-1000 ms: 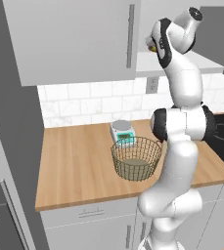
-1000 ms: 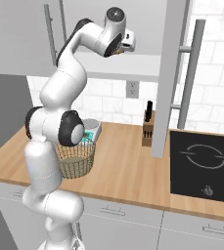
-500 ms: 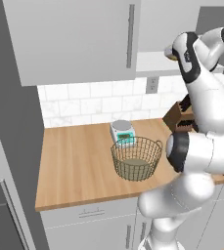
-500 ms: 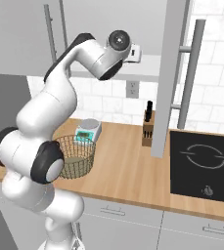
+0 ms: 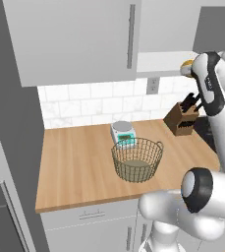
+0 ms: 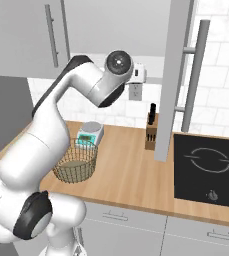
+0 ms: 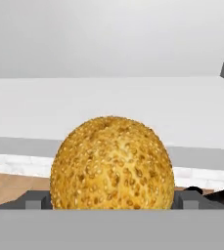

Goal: Open the cabinet, pick up the bread from the cabinet and place it in the basket. Then move the basket to the dining counter.

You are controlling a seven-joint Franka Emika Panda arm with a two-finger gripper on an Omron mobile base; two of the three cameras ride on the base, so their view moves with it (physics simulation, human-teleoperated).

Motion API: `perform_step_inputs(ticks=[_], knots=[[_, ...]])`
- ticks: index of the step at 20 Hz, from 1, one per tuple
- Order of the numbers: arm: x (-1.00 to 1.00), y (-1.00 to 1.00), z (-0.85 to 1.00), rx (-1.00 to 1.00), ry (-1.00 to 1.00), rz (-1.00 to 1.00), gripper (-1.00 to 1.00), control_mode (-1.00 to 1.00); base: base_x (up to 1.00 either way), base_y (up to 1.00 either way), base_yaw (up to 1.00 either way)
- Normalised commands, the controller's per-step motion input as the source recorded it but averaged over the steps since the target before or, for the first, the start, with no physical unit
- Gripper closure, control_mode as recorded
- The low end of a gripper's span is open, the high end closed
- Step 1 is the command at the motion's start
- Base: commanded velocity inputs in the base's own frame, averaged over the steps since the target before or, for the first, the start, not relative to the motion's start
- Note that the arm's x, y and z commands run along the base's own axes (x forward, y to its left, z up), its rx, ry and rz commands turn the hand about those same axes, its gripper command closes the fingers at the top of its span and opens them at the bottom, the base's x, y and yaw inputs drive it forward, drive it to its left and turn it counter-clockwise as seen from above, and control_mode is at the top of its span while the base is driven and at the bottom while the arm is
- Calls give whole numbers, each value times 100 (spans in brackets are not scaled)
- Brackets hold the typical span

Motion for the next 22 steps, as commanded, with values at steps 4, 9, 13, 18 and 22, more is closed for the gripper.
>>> perform_step_inputs(ticks=[4, 9, 13, 18, 22], knots=[[-100, 61, -81, -24, 41, 6, 100, -100, 0, 0, 0], [-77, 97, -100, -31, 46, 13, 100, -100, 0, 0, 0], [2, 92, -99, -22, 43, 11, 100, -100, 0, 0, 0], [36, 53, -84, -14, 39, 4, 100, -100, 0, 0, 0], [30, 17, -61, -5, 33, 0, 100, -100, 0, 0, 0]])
